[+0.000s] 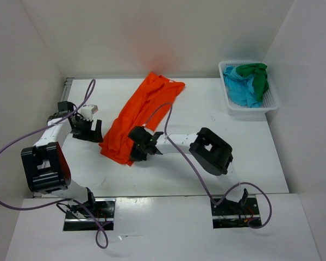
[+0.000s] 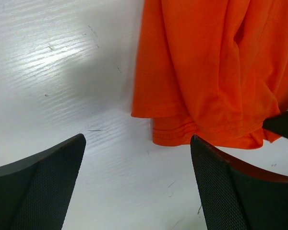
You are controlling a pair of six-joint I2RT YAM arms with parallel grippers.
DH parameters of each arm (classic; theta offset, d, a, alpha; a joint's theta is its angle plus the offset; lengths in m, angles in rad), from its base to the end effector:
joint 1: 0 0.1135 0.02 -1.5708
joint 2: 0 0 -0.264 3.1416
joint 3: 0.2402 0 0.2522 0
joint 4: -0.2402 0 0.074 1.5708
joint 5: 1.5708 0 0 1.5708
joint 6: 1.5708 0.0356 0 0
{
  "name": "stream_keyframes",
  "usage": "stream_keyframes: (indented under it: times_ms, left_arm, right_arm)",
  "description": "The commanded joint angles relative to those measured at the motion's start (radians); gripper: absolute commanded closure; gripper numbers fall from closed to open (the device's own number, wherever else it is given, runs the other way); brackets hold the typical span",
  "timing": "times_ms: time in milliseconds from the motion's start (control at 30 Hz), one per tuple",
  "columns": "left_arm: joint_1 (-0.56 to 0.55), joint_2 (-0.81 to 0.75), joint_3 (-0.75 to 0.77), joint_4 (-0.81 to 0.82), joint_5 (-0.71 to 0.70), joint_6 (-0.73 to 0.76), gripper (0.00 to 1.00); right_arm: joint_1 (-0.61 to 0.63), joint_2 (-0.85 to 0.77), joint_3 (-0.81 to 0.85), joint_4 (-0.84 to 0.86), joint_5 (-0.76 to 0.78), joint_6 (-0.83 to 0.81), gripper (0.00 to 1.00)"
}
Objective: Fold and stack the t-shirts
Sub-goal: Rotate the tshirt 90 degrees, then grab the bottom of the folded rectangular tshirt with both arms
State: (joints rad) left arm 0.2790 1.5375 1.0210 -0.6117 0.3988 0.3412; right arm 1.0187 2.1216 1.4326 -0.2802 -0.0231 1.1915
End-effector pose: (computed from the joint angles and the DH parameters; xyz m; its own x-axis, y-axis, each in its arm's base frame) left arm 0.2918 0.0692 0.2120 -0.8500 0.0773 -0.5210 0.2022 0.9613 -0.1874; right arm 0.2340 0.3814 0.1387 -0.9572 0.2168 -0.1919 0.0840 0.8421 0.5328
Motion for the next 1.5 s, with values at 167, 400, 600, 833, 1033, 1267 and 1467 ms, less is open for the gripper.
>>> stream_keyframes:
  times_ms: [167, 400, 600, 833, 1033, 1267, 1467]
  left_arm:
    - [-0.069, -0.117, 0.008, -0.111, 0.052, 0.168, 0.04]
    - [-0.252, -0.151, 0.028, -0.141, 0.043, 0.26, 0.04]
    - [-0.501, -0.42, -0.005, -0.14, -0.023, 0.493, 0.01]
    - [-0.838, -0.821, -0.289, -0.185, -0.144, 1.022, 0.15]
    - [-0.946, -0.928, -0.479, -0.148, -0.183, 1.274, 0.19]
    - [-0.957, -0.985, -0.666, -0.024, -0.192, 1.466, 0.28]
    - [-0.957, -0.883, -0.725, 0.115, -0.215, 1.466, 0.29]
  right_arm:
    - [-0.052, -0.314, -0.381, 0.033, 0.012, 0.062, 1.0]
    - [-0.052, -0.665, -0.645, -0.131, 0.051, 0.062, 0.99]
    - [-0.052, -0.901, -0.686, -0.25, 0.071, -0.029, 0.41]
    - [-0.052, -0.875, -0.684, -0.206, 0.061, -0.05, 0.39]
    - [-0.052, -0.779, -0.65, -0.146, 0.04, -0.059, 0.39]
    - [-0.071, -0.707, -0.65, -0.097, 0.0, -0.093, 0.39]
    - [-0.104, -0.634, -0.641, -0.06, -0.046, -0.112, 0.39]
